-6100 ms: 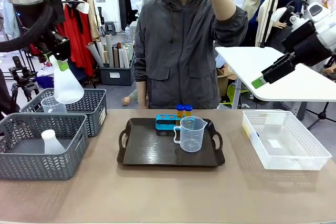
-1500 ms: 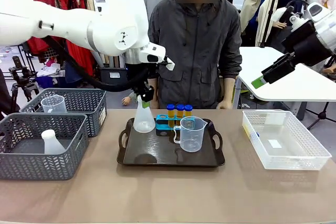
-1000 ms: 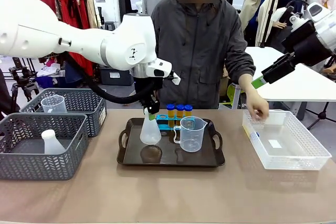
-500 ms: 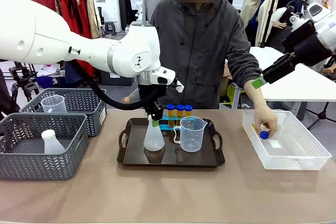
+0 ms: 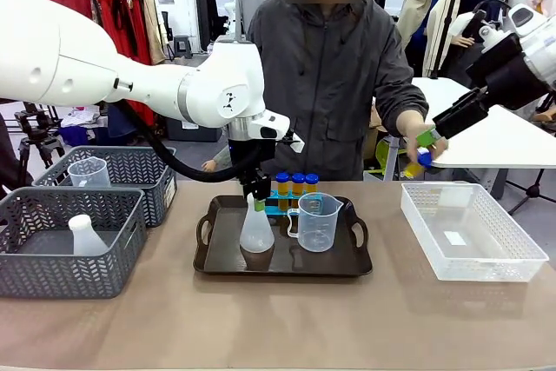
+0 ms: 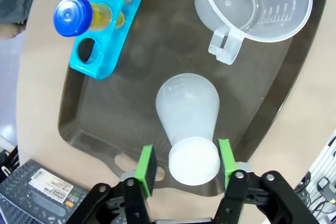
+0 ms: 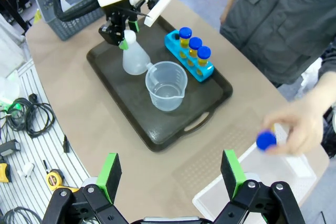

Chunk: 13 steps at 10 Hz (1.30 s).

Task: Prepare the laboratory tools.
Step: Pick up one Small flask and place it on the Handle tray.

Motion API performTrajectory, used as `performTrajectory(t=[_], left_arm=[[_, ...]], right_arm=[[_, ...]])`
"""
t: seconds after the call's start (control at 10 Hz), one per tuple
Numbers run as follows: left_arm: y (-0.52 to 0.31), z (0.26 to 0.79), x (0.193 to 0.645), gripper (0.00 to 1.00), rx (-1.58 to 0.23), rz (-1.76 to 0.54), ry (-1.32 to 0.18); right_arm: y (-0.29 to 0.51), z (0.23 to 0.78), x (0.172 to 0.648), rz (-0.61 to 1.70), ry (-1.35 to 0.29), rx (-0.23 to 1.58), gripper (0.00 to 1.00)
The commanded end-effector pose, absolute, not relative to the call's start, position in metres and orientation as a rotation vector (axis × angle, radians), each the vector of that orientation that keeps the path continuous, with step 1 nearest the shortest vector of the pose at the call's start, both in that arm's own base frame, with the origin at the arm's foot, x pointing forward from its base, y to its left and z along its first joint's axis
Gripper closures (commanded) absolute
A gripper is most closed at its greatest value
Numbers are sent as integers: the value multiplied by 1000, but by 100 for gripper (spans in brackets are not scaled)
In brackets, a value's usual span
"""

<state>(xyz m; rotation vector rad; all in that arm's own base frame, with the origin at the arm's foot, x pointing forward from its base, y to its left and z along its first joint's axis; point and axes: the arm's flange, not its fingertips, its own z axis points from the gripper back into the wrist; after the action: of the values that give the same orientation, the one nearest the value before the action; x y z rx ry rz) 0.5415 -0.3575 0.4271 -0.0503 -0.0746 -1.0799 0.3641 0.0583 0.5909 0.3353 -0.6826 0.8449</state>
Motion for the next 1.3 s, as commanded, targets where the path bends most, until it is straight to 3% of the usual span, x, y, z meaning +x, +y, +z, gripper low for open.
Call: performTrajectory(t=[0.0,1.2], left_arm=[[-353,435,540,0,-76,-1100,-66],[-334,504,507,0,-24,-1062,-179]], right_arm=[[59,592,365,843,-690,362,0],[59,592,365,843,-690,362,0]])
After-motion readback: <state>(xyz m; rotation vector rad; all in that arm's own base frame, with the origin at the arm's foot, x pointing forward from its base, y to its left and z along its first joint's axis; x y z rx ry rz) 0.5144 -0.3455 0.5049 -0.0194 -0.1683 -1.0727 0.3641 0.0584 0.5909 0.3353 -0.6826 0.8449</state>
